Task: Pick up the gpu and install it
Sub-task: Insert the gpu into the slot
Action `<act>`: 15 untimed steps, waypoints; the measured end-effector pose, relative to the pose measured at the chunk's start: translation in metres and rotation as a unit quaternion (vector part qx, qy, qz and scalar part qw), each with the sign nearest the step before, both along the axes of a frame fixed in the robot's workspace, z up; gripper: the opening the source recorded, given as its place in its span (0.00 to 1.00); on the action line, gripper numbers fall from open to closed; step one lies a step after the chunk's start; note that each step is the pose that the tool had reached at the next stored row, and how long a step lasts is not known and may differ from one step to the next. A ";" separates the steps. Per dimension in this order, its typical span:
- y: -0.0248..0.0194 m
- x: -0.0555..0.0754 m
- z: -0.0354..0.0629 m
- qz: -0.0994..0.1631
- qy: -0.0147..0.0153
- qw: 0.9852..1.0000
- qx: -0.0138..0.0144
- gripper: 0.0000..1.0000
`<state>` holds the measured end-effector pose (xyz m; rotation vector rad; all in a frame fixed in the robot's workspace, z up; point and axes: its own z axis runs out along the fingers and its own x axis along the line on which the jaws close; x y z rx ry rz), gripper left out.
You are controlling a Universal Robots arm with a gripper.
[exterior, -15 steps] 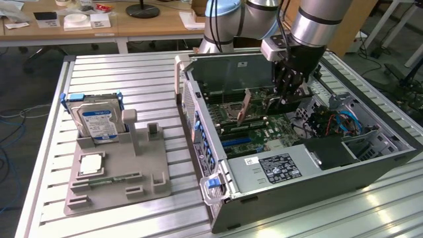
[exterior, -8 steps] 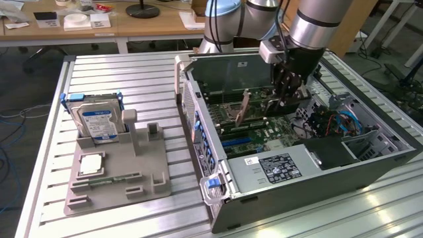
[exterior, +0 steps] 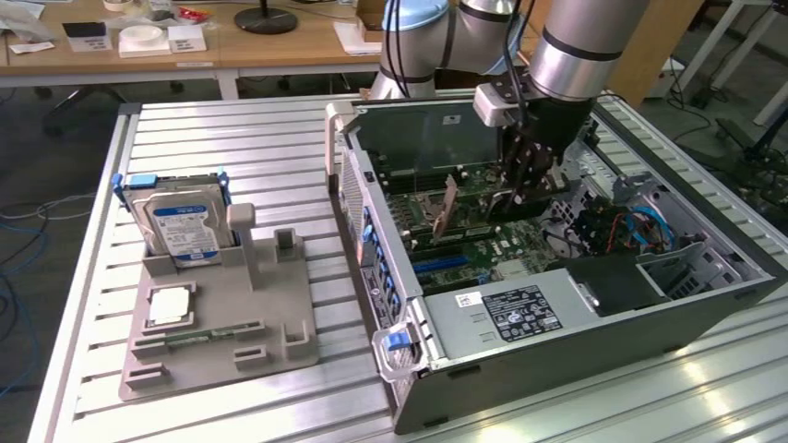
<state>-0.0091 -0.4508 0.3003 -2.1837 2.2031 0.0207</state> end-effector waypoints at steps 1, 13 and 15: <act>0.0000 0.000 0.0000 0.000 0.000 1.000 0.000 0.27; 0.0000 -0.003 -0.0008 0.000 0.000 1.000 0.000 0.27; 0.0001 -0.004 -0.0019 0.000 0.000 1.000 0.000 0.27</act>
